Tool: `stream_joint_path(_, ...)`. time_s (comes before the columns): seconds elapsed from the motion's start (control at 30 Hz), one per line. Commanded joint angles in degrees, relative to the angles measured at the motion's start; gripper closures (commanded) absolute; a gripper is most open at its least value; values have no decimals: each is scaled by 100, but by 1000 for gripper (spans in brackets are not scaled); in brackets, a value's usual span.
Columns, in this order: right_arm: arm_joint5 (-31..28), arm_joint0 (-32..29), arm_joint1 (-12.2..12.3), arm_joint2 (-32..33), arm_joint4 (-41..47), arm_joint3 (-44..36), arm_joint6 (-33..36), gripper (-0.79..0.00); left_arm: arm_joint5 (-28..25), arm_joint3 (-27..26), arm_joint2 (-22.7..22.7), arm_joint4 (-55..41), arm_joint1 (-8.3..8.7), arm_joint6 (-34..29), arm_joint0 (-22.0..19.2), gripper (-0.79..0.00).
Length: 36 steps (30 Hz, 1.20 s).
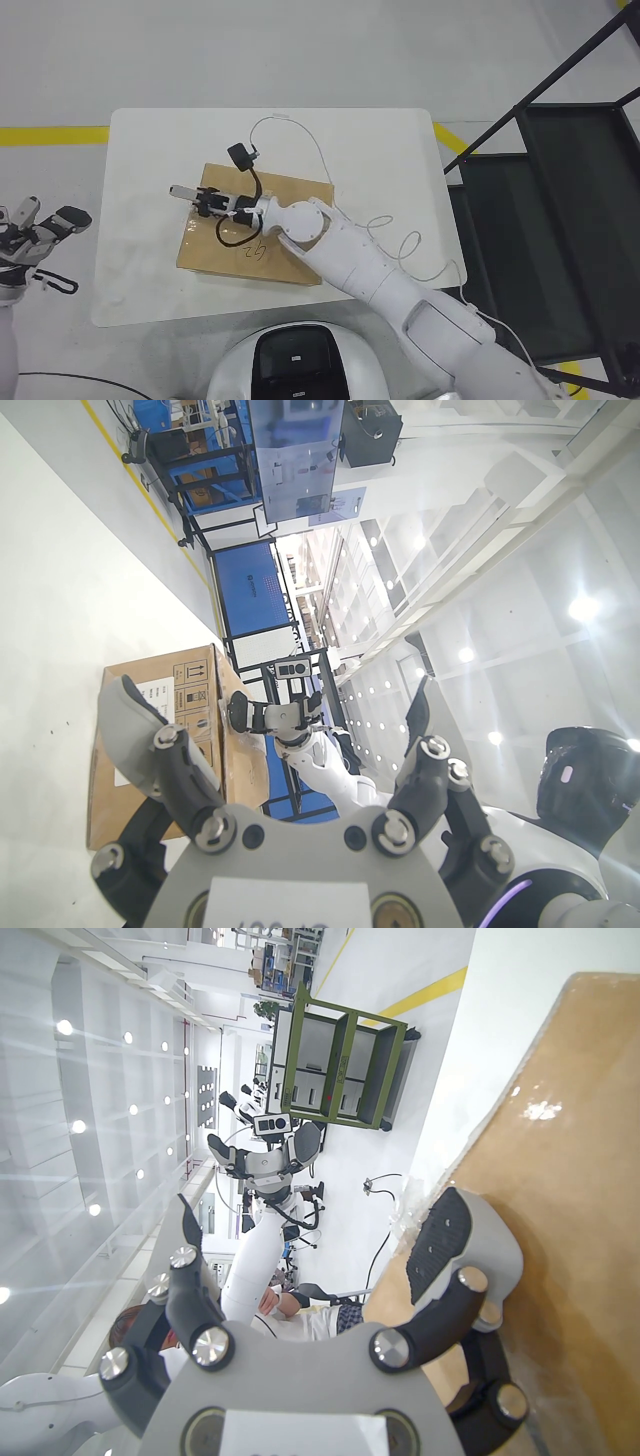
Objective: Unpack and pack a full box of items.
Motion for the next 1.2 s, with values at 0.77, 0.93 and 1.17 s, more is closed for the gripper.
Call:
stream_joint_path(0.77, 777, -1531, 645, 1263, -863, -2024, 467, -785, 5, -109, 207, 57, -32, -95, -146, -785)
stream_joint_path(0.93, 888, -1839, 755, 1529, -893, -2404, 588, -785, 17, -146, 250, 72, -37, -110, -171, -785)
stream_joint_path(1.17, 1024, -2242, 901, 1878, -987, -2789, 727, -785, 21, -180, 317, 115, -46, -104, -181, -785)
